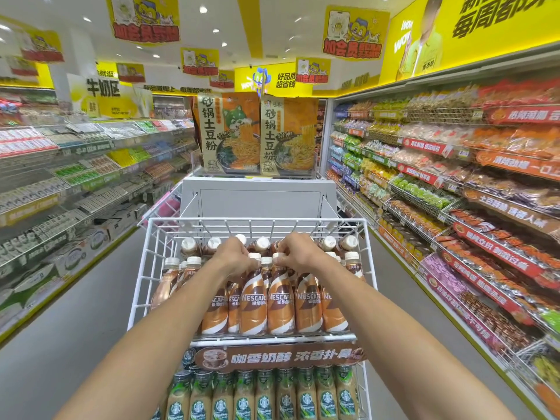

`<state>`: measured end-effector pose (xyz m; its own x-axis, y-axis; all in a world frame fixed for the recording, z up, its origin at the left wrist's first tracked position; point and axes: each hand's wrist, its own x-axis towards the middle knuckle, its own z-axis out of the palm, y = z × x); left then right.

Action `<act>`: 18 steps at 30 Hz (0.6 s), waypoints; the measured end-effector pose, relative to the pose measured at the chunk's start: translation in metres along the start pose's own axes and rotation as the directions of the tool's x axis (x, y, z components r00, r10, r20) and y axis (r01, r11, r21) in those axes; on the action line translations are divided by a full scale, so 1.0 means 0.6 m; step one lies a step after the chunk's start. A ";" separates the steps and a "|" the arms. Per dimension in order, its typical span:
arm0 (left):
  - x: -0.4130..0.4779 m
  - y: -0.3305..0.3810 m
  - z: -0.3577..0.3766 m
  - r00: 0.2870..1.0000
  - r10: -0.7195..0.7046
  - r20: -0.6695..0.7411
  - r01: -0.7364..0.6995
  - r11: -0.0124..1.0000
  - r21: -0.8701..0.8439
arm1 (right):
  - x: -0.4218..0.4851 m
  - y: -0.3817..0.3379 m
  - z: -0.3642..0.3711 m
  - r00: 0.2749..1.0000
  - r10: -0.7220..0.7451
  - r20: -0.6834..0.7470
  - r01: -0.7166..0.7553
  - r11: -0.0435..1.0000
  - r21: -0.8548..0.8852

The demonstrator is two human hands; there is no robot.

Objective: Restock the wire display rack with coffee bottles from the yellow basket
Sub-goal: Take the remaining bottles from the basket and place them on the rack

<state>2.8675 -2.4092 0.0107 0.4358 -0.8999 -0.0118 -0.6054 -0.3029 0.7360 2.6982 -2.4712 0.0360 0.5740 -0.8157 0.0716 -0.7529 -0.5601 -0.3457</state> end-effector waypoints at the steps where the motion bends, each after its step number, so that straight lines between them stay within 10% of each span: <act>1: 0.001 0.001 0.000 1.000 -0.006 -0.004 0.006 1.000 0.005 | 0.001 0.001 -0.002 1.000 -0.009 0.008 0.009 1.000 -0.006; 18: 0.002 0.007 0.002 1.000 0.007 -0.020 -0.005 0.995 0.097 | -0.014 0.007 -0.019 0.989 -0.146 0.040 0.146 0.989 -0.003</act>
<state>2.8644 -2.4122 0.0130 0.4444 -0.8958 0.0067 -0.6692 -0.3271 0.6672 2.6864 -2.4686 0.0445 0.6898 -0.7191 0.0840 -0.6620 -0.6734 -0.3292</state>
